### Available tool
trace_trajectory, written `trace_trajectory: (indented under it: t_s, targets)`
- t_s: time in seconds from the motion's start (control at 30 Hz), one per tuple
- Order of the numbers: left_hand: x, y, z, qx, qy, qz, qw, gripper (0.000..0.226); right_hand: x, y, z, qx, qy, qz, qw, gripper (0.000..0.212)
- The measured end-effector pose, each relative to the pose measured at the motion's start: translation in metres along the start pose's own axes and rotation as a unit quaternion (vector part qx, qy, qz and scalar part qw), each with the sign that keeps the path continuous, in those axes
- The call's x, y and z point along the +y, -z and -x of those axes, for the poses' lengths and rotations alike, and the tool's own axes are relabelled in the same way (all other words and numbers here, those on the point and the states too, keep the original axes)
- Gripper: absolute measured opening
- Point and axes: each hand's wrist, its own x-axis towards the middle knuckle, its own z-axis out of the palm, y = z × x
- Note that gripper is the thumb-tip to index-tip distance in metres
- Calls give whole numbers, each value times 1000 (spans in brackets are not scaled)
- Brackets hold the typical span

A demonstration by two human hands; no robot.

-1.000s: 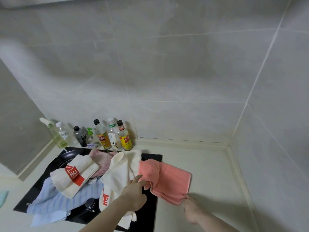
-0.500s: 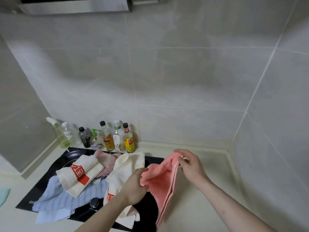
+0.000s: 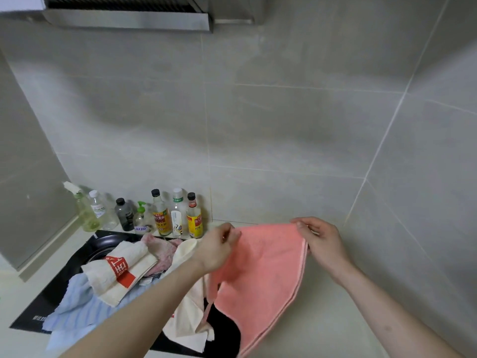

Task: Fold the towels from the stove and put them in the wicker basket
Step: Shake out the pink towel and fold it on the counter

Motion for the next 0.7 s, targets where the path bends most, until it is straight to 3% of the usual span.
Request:
trace_trajectory:
  t_s: [0.23, 0.47, 0.6, 0.7]
  targets:
    - [40, 57, -5, -138, -54, 32, 988, 46, -8, 19, 11, 11, -25, -3, 1000, 12]
    - [10, 77, -18, -231, 49, 6, 972, 43, -11, -4, 5, -60, -121, -33, 990, 15]
    - [-23, 57, -27, -194, 106, -64, 973, 34, 20, -28, -16, -26, -153, 18, 988, 16]
    - [-44, 38, -26, -125, 112, -213, 963, 18, 65, -49, -27, -3, -200, 33, 979, 14]
